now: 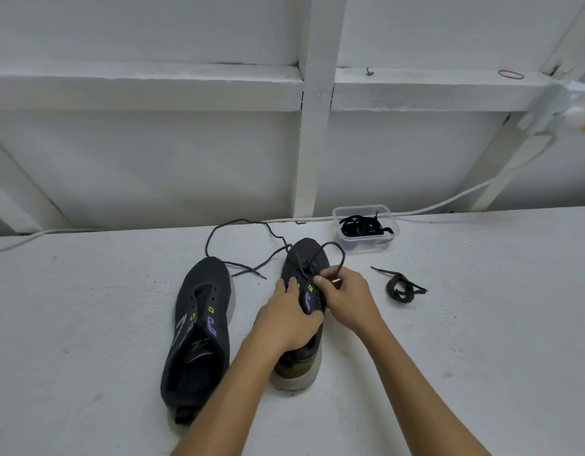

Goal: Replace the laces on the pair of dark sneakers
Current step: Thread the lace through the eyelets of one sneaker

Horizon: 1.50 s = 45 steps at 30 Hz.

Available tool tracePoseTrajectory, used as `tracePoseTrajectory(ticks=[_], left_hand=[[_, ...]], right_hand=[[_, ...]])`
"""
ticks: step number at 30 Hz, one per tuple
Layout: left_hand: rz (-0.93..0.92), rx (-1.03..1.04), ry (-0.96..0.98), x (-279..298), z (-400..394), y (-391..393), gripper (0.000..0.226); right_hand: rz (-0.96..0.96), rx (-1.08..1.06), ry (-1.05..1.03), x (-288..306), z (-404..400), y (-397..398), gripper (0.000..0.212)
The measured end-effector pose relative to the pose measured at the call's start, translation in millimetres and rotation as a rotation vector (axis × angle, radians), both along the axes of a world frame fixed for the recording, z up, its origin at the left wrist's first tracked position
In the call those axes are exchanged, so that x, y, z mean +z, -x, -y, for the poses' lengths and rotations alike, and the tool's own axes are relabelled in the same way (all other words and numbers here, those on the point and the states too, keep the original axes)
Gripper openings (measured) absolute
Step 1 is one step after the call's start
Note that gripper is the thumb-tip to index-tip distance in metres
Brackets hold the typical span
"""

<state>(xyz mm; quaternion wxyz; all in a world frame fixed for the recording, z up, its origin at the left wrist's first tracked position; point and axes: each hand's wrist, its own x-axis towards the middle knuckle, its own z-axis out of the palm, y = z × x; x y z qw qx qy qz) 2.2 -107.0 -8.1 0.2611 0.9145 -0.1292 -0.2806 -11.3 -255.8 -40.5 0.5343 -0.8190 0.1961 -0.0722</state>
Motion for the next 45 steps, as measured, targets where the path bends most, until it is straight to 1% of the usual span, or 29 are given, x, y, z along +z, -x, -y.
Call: tracePoseTrajectory(ticks=[1,4,5,6,9,10,13,15,16,18,19,20,24,26,28,29,31,32,33,37,38,40,41,45], left_hand=[[-0.002,-0.002,0.005,0.1,-0.2,0.3,0.09],[-0.002,-0.012,0.014,0.4,-1.2,1.5,0.09],[-0.002,-0.013,0.015,0.4,-1.3,1.5,0.09],[-0.001,-0.012,0.015,0.5,-1.4,1.7,0.09],[0.001,-0.006,0.005,0.8,-1.2,1.0,0.089],[-0.002,-0.004,0.003,0.8,-1.0,0.8,0.09],[-0.007,-0.004,0.002,0.8,-0.8,1.0,0.09],[-0.004,-0.003,0.005,0.6,-1.1,1.0,0.09],[-0.005,-0.002,0.008,0.4,-1.0,1.0,0.09],[-0.007,-0.003,0.013,0.4,-0.5,1.5,0.09],[-0.006,-0.003,0.013,0.5,-0.5,1.8,0.09],[-0.005,-0.004,0.01,0.6,-0.5,2.0,0.09],[-0.005,-0.001,-0.003,-0.1,-0.7,1.2,0.091],[-0.004,0.0,-0.006,-0.1,-0.6,0.9,0.091],[-0.006,0.002,0.004,-1.1,-1.1,1.2,0.09],[-0.006,0.003,0.01,-1.7,-1.5,1.4,0.09],[-0.009,0.003,0.017,-2.4,-1.2,1.4,0.09],[-0.009,0.003,0.015,-2.4,-1.2,1.4,0.091],[-0.008,0.003,0.013,-2.1,-1.1,1.0,0.091],[-0.005,0.0,0.001,-1.8,-0.5,0.6,0.09],[-0.005,0.0,-0.001,-1.4,-0.7,0.6,0.09],[-0.005,0.001,0.0,-0.8,-0.9,1.0,0.09],[-0.006,0.001,0.003,-0.9,-1.1,1.1,0.09],[-0.014,0.0,0.016,-1.2,-1.1,1.0,0.09]], right_hand=[[0.023,-0.023,-0.017,1.3,0.8,-1.6,0.007],[0.179,-0.222,-0.22,12.0,8.3,-4.7,0.011],[0.196,-0.262,-0.256,14.6,12.3,-3.9,0.012],[0.168,-0.243,-0.264,14.7,15.7,-2.3,0.014],[-0.067,0.006,-0.208,7.0,15.0,3.8,0.021],[-0.089,0.045,-0.163,3.8,12.6,4.7,0.02],[-0.026,0.035,-0.053,0.3,6.0,1.6,0.009],[0.002,0.02,-0.014,0.0,3.1,-2.0,0.01],[0.028,-0.033,-0.058,0.8,2.8,-3.3,0.012],[0.105,-0.185,-0.233,5.0,5.2,-4.9,0.015],[0.132,-0.234,-0.282,6.7,7.3,-5.0,0.015],[0.133,-0.235,-0.292,6.8,8.6,-4.5,0.016],[0.025,0.017,-0.172,-0.5,3.2,-0.7,0.011],[0.032,0.068,-0.092,-2.6,2.8,-0.8,0.008],[0.061,0.042,-0.048,-2.3,3.9,-2.9,0.01],[0.087,-0.024,-0.092,-0.9,4.7,-3.8,0.01],[0.152,-0.185,-0.271,3.0,6.5,-5.2,0.01],[0.164,-0.225,-0.315,4.6,7.8,-5.4,0.01],[0.148,-0.216,-0.307,5.4,8.3,-5.0,0.011],[-0.02,0.011,-0.161,0.8,9.3,-0.1,0.011],[-0.038,0.035,-0.128,-0.7,9.7,0.8,0.013],[-0.028,0.04,-0.08,-1.3,9.3,-0.1,0.007],[0.001,0.016,-0.091,-0.7,8.6,-1.1,0.005],[0.155,-0.218,-0.278,3.2,6.7,-4.2,0.008]])
